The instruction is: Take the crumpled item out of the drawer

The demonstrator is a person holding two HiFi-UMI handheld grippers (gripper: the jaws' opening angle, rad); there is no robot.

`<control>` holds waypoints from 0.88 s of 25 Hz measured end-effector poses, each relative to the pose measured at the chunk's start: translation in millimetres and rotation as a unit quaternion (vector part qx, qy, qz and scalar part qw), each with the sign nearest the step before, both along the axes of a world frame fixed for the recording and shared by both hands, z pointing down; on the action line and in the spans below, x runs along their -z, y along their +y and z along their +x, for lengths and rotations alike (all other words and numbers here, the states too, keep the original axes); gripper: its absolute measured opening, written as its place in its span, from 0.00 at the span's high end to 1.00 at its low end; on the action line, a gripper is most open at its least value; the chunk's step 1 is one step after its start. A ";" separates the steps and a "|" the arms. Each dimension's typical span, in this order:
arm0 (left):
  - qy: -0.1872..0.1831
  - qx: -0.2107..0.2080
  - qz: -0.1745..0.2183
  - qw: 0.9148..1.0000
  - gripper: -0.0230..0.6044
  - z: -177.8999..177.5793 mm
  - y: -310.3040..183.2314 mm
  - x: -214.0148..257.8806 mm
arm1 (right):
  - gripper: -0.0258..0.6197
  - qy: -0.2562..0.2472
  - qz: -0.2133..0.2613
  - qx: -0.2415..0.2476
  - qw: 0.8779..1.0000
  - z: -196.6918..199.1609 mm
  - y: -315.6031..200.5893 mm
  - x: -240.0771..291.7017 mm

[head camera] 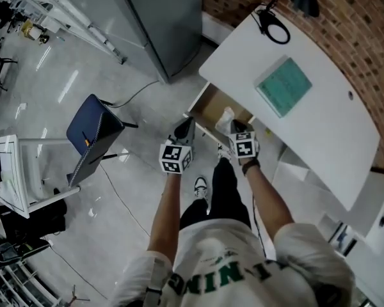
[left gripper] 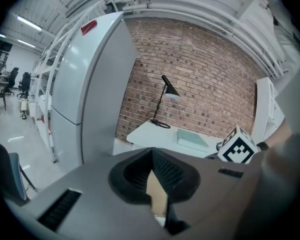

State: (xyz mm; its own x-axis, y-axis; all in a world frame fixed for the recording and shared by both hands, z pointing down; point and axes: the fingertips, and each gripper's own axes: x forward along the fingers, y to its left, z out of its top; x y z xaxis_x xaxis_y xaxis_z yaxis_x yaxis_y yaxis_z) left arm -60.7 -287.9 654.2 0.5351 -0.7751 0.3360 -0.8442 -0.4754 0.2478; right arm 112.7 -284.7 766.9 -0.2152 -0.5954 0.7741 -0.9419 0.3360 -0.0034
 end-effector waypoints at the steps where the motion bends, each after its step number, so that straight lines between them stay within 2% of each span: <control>1: -0.002 -0.002 0.002 1.000 0.97 1.6 4.3 6.8 | 0.95 -0.005 0.011 -0.005 1.000 0.4 3.3 14.6; 6: -0.016 -0.001 0.007 1.000 0.97 -2.8 26.3 42.9 | 0.95 -0.038 0.070 -0.025 0.997 -4.6 21.0 84.4; 11: -0.033 -0.006 0.025 0.999 0.97 -1.3 40.8 91.0 | 0.95 -0.041 0.143 -0.038 0.988 5.5 29.8 156.3; 14: -0.030 0.002 0.046 0.998 0.97 -0.2 48.9 124.4 | 0.95 -0.043 0.183 -0.042 0.981 9.7 37.1 195.1; 22: -0.060 0.012 0.122 0.991 0.97 -0.5 67.6 196.6 | 0.95 -0.055 0.280 -0.045 0.957 17.1 53.0 276.5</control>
State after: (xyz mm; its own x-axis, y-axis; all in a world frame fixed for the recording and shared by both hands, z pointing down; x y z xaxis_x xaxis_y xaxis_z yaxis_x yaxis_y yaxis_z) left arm -61.2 -220.3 457.6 0.4832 -0.8530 0.1974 -0.8722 -0.4885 0.0244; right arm 129.7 -231.6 490.4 -0.2050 -0.9303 0.3042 -0.9715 0.2312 0.0525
